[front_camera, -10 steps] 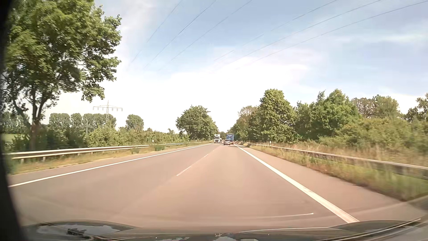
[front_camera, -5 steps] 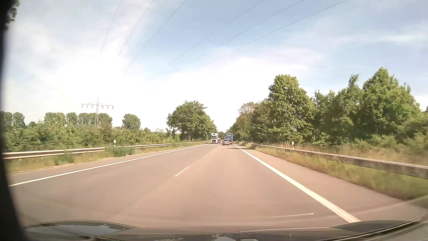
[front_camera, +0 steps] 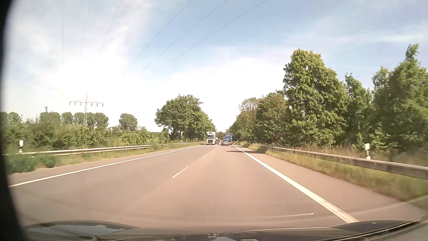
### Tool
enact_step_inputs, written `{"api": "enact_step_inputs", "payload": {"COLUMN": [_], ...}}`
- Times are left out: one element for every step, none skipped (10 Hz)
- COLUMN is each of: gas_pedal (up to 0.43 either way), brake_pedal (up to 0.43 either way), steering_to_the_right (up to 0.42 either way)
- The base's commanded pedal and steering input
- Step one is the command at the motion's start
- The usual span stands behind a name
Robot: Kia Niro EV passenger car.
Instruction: Follow the waypoints while adhering to traffic rules and regulations
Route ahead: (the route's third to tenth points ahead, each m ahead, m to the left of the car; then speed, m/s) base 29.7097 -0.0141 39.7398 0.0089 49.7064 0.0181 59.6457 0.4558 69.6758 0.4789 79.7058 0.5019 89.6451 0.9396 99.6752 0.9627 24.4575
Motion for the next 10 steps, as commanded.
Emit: {"api": "enact_step_inputs", "payload": {"gas_pedal": [0.240,0.240,0.240,0.240,0.240,0.240,0.240,0.240,0.240,0.240], "brake_pedal": [0.000,0.000,0.000,0.000,0.000,0.000,0.000,0.000,0.000,0.000], "steering_to_the_right": [0.001,0.000,0.000,0.000,0.000,-0.001,-0.001,-0.001,-0.001,-0.001]}}
